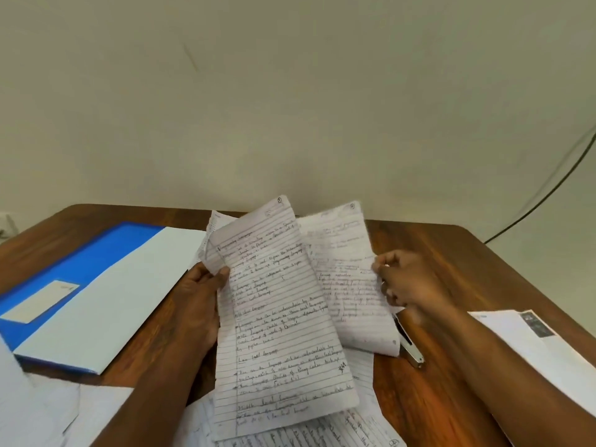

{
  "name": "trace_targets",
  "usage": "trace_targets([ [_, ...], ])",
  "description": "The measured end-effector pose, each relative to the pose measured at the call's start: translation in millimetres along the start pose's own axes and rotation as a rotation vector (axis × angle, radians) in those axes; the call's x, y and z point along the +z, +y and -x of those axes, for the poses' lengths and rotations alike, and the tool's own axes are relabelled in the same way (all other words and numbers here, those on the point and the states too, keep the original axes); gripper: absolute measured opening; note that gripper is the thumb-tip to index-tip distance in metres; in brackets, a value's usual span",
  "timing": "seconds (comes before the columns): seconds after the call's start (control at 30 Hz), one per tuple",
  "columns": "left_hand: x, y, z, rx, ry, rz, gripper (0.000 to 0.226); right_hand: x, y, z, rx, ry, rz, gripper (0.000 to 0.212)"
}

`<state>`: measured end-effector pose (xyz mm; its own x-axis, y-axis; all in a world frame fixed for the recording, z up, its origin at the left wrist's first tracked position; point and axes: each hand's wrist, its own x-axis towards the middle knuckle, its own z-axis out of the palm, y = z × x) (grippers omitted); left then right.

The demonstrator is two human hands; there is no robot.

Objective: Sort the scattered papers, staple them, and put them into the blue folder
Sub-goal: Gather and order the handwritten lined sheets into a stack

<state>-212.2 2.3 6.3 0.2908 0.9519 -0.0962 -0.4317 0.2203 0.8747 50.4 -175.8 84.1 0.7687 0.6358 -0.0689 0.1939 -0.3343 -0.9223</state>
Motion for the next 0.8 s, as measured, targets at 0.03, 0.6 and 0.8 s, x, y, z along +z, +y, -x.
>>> trace_targets([
  [0.03,-0.5,0.0,-1.3,-0.005,0.005,0.017,0.028,4.7,8.2,3.3,0.024,-0.019,-0.004,0.007],
  [0.6,4.9,-1.1,1.4,-0.024,-0.021,-0.011,0.025,9.7,38.8,12.9,0.0,-0.156,-0.297,0.006],
  [0.8,3.9,-1.3,1.0,-0.032,-0.022,0.0,0.03,6.8,33.7,15.3,-0.052,-0.19,-0.368,0.006],
])
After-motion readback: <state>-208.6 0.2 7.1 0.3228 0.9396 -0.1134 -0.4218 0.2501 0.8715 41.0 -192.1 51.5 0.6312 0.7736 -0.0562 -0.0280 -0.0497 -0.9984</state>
